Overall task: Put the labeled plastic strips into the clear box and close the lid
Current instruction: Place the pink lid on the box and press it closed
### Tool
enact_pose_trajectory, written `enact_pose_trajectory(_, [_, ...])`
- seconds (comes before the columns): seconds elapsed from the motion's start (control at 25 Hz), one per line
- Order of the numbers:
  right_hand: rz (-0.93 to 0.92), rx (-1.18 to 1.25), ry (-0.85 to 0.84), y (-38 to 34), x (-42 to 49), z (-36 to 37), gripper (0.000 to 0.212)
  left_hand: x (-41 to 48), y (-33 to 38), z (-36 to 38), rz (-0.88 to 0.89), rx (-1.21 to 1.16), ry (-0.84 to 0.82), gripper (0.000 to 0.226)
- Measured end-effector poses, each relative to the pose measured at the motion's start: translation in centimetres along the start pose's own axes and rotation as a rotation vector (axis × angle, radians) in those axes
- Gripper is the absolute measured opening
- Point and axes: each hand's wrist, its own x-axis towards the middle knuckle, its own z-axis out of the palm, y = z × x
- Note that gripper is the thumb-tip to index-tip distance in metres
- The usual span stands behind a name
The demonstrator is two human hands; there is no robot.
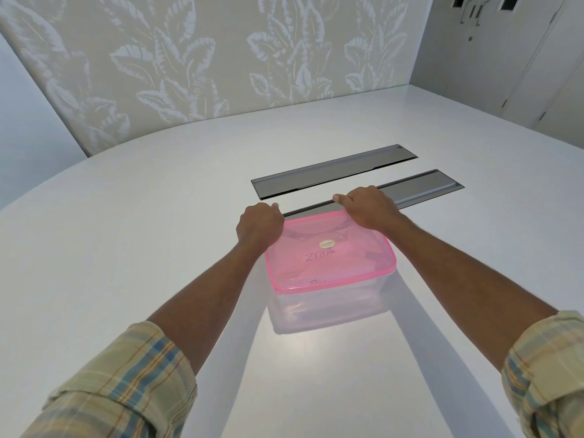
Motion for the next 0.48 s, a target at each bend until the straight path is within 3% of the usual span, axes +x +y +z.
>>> enact_pose_trajectory(0.48, [0.080,-0.234,0.028,0.14,0.56,0.59,0.084,-0.36,0.09,-0.26,-0.015,-0.008,-0.005,0.039])
